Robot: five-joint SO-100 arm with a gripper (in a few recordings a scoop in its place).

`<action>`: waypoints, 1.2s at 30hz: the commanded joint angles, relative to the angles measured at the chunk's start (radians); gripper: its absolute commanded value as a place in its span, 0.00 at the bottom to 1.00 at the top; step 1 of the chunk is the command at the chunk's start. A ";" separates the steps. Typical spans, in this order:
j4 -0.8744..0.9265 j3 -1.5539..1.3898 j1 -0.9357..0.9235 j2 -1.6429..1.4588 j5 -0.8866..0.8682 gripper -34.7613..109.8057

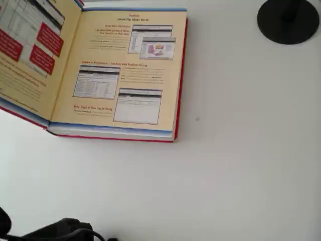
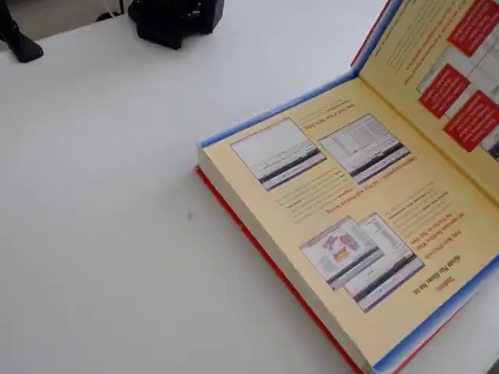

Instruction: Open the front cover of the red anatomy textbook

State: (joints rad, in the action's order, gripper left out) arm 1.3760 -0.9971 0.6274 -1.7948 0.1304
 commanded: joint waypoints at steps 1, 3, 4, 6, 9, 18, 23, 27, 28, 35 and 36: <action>-0.005 0.069 0.031 0.002 0.012 0.52; -0.005 0.080 -0.005 -0.006 0.017 0.52; -0.003 0.081 -0.025 -0.012 0.018 0.52; 0.006 0.089 -0.071 -0.020 0.032 0.52; 0.023 0.089 -0.161 -0.043 0.037 0.51; 0.161 0.080 -0.485 -0.133 0.011 0.43; 0.252 0.055 -0.629 -0.202 -0.008 0.32; 0.244 -0.150 -0.709 -0.359 -0.018 0.24; 0.233 -0.219 -0.724 -0.407 -0.021 0.24; -0.023 -0.900 -0.784 -0.913 0.006 0.24; -0.034 -0.962 -0.784 -0.956 0.008 0.24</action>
State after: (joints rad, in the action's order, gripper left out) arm 1.4373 -1.6306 -0.1304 -2.4973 0.1227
